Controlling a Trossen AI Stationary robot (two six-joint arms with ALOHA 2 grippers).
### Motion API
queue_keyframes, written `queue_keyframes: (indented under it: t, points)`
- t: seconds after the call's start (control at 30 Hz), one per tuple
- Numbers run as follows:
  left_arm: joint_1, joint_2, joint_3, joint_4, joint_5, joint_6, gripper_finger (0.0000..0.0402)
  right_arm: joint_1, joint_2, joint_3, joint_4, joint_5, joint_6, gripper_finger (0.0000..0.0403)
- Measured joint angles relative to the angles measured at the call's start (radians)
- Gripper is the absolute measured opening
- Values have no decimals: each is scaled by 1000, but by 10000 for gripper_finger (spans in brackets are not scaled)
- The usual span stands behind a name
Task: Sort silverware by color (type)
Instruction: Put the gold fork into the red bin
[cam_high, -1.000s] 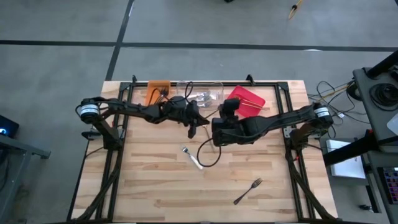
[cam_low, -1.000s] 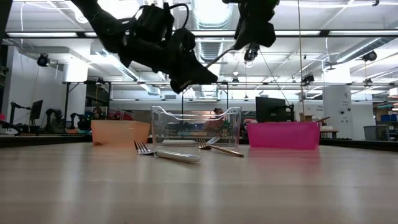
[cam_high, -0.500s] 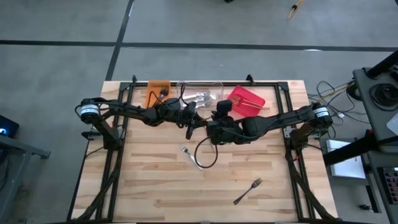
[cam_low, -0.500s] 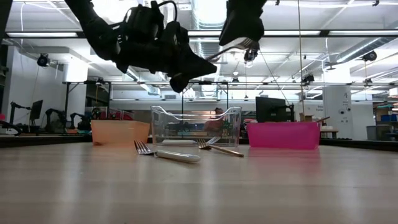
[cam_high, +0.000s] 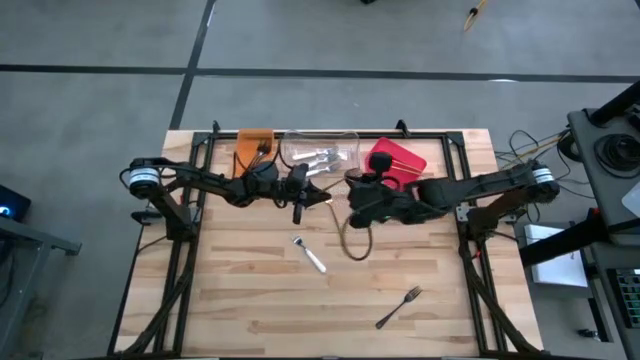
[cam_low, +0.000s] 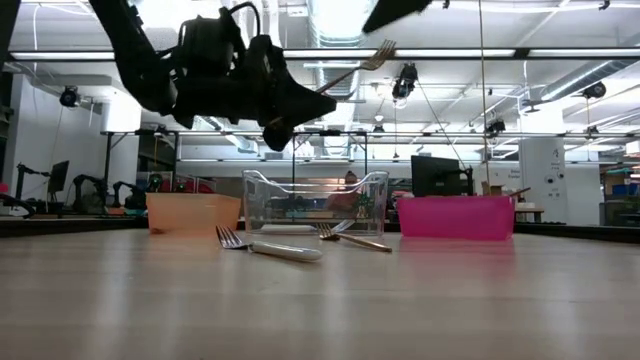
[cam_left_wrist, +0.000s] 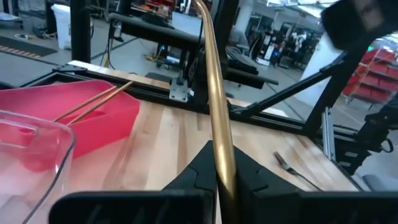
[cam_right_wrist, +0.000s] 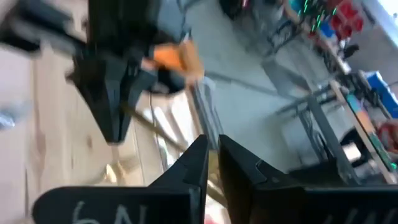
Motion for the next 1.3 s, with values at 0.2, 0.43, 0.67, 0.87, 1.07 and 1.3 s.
queue_keyframes:
  t: [0.2, 0.43, 0.67, 0.87, 1.07, 1.3]
  points:
    - [18, 0, -29, 74, -26, -14, 0, 8, -175, -116, 250, -64, -99, 18]
    - [20, -14, -32, 231, -52, 33, 0, 6, -340, -354, 586, -218, -103, 18]
    - [21, -19, -2, 234, -104, 126, 0, 6, -377, -599, 918, -160, -26, 18]
    - [21, -19, 33, 228, -106, 210, 0, 6, -360, -675, 977, -147, 100, 18]
    - [11, -18, 62, 175, -161, 229, 0, 6, -360, -710, 971, -134, 183, 18]
    - [-56, -17, 52, 134, -405, 278, 0, 6, -321, -712, 972, -143, 378, 18]
